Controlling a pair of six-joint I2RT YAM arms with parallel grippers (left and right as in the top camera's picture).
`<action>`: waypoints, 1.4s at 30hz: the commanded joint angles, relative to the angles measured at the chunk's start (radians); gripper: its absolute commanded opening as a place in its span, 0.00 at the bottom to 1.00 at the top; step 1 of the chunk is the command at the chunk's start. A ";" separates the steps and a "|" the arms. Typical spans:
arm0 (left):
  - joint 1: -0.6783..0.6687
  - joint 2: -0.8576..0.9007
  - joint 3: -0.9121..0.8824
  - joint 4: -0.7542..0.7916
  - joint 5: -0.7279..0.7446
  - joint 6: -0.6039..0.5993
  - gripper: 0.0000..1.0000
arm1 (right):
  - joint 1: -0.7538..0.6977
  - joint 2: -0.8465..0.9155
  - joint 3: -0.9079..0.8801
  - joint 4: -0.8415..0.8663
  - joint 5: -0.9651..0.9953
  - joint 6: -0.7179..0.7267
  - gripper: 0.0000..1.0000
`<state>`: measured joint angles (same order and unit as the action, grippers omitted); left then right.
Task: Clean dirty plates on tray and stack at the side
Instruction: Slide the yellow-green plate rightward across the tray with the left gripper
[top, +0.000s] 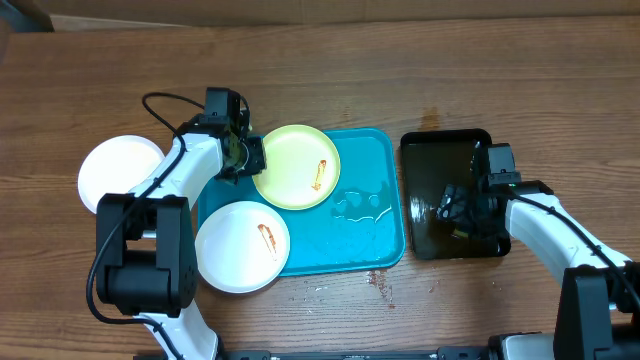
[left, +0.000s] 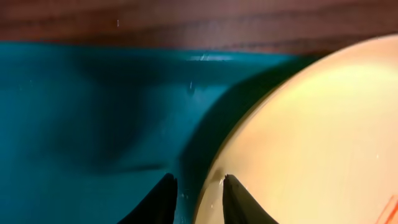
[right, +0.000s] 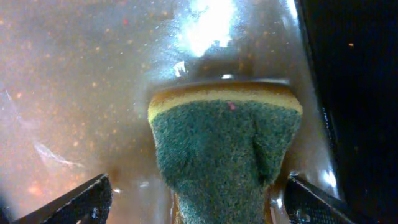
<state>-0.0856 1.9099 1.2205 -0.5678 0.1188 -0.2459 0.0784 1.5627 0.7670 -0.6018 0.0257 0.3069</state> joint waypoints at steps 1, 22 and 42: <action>-0.008 0.000 -0.006 0.038 -0.018 0.050 0.30 | -0.007 0.004 0.017 -0.002 -0.002 0.000 0.92; -0.033 0.000 -0.008 -0.045 -0.013 0.005 0.04 | -0.007 0.004 0.017 -0.014 -0.002 0.000 0.90; -0.034 0.000 -0.008 -0.002 0.058 0.006 0.23 | -0.007 0.004 0.005 -0.009 -0.005 0.004 0.21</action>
<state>-0.1116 1.9099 1.2182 -0.5743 0.1654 -0.2333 0.0784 1.5627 0.7673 -0.6151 0.0277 0.3107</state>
